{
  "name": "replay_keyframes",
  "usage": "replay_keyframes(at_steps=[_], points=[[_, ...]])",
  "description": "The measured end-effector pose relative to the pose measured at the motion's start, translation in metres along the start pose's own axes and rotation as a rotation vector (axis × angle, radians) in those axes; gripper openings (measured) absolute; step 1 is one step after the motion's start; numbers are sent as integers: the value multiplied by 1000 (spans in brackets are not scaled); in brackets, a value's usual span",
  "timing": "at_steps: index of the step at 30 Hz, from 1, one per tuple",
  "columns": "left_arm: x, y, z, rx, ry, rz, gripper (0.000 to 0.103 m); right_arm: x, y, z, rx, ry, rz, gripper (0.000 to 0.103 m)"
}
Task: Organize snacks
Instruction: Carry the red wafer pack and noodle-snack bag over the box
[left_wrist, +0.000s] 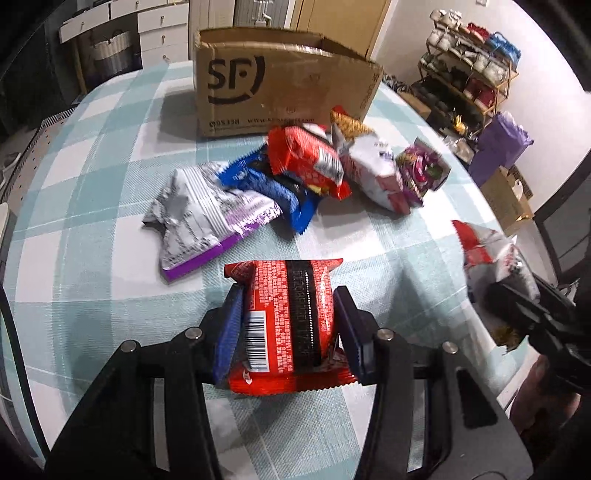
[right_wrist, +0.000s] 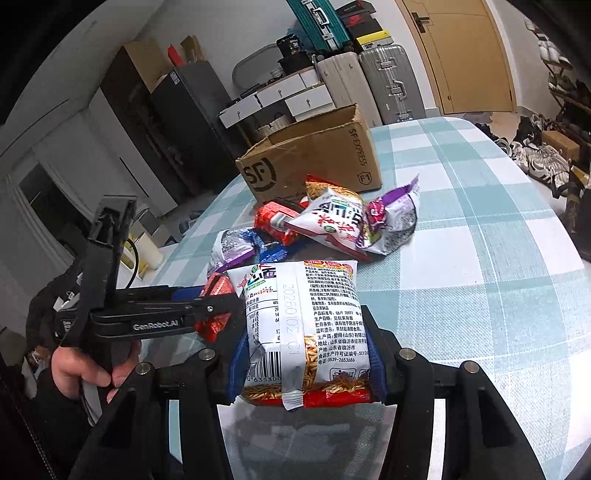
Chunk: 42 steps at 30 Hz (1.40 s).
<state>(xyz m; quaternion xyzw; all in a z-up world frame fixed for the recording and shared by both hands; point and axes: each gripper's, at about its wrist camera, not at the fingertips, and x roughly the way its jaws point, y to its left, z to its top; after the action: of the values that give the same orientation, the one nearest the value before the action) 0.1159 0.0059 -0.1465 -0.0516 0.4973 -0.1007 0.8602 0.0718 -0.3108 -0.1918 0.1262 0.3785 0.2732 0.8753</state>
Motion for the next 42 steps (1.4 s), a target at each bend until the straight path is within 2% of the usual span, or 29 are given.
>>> replay_keyframes(at_steps=[6,11,14,20,28,31,35,42], points=[[-32,17,9,-38,-56,-23,46,2,15,16,-27,0,16,53],[-57,36,22,-77,-143,24,46,2,29,36,-62,-9,25,53],[-67,47,34,-109,-171,4,46,2,37,53,-84,-30,23,53],[-88,48,67,-78,-221,-24,46,0,53,91,-131,-66,45,53],[-115,35,130,-4,-250,-21,46,-14,69,155,-196,-152,31,53],[-114,31,160,-9,-227,-66,46,-10,70,178,-178,-144,2,53],[-114,21,192,7,-231,-63,46,2,61,204,-120,-125,-8,53],[-92,13,244,14,-209,-38,46,27,45,246,-101,-118,-30,53]])
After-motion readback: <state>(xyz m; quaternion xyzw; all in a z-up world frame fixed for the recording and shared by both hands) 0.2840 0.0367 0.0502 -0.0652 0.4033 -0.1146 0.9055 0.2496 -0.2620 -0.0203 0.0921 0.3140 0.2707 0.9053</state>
